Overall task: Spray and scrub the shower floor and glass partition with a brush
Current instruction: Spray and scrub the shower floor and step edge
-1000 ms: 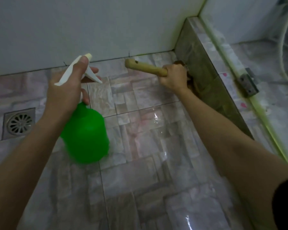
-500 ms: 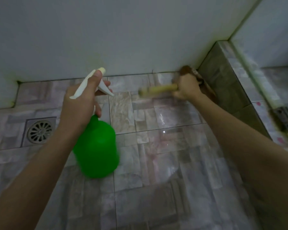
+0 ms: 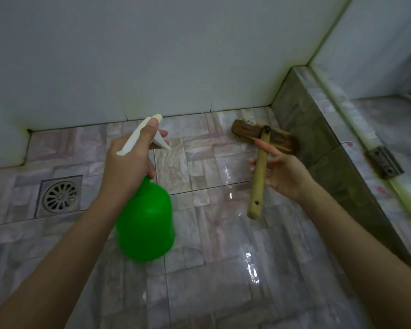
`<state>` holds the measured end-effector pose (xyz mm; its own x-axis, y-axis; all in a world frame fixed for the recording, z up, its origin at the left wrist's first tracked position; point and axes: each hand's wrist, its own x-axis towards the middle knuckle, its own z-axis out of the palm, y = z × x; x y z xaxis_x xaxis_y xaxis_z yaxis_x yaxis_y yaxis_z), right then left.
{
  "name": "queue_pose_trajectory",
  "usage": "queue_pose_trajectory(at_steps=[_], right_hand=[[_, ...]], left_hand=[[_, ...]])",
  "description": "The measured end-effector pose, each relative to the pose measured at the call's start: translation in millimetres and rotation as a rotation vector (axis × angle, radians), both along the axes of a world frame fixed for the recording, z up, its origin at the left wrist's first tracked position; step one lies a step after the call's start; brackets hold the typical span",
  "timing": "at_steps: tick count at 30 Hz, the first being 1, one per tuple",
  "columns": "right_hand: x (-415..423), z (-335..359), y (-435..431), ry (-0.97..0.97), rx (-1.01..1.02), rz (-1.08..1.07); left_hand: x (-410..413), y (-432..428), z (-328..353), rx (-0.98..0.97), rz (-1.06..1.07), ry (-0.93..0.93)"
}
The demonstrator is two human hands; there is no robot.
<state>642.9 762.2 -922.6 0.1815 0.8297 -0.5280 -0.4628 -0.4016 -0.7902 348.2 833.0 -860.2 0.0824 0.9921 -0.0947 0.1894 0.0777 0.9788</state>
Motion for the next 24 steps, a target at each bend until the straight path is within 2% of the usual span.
queue_pose_trajectory(at_steps=[1, 2, 3, 4, 5, 6, 9, 11, 13, 16, 20, 22, 24], right_hand=[[0.3, 3.4, -3.7, 0.065, -0.059, -0.073], [-1.3, 3.2, -9.0, -0.040, -0.121, -0.106], [-9.0, 2.4, -14.7, -0.269, -0.183, -0.097], [-19.0, -2.1, -19.9, -0.589, -0.234, -0.045], [-30.2, -8.7, -23.4, -0.910, -0.229, 0.047], [-37.3, -17.7, -21.0, -1.151, -0.178, 0.140], [-27.6, -35.5, 28.2, -1.399, -0.013, 0.300], [-4.2, -32.7, 70.6, -1.504, -0.038, 0.380], [10.8, -25.8, 84.4, -1.555, -0.166, 0.351], [-10.1, -24.4, 83.4, -1.496, -0.199, 0.248], [-33.7, -33.0, 90.1, -1.437, -0.014, 0.407], [-16.4, -31.6, 82.8, -1.444, -0.061, 0.381], [-1.3, -28.8, 76.8, -1.450, -0.196, 0.267]], left_hand=[[0.6, -1.1, 1.9, 0.004, -0.003, 0.001], [1.0, -2.1, 4.1, 0.006, -0.008, 0.007], [0.9, -3.1, 6.1, 0.009, -0.012, 0.014], [0.2, -4.2, 7.8, 0.010, -0.015, 0.019], [-0.6, -5.7, 9.0, 0.013, -0.016, 0.021], [-0.7, -7.7, 11.2, 0.014, -0.017, 0.018], [0.8, -11.4, 11.8, 0.020, -0.014, 0.033], [0.6, -12.2, 10.3, 0.015, -0.014, 0.034], [-3.8, -13.2, 8.8, 0.011, -0.005, 0.028], [-14.3, -13.6, 8.0, -0.003, 0.012, 0.010], [-13.4, -20.2, 1.3, -0.032, 0.001, 0.047], [-15.0, -22.8, 0.1, -0.033, -0.023, 0.059], [-20.4, -23.3, 3.1, -0.031, -0.009, 0.034]])
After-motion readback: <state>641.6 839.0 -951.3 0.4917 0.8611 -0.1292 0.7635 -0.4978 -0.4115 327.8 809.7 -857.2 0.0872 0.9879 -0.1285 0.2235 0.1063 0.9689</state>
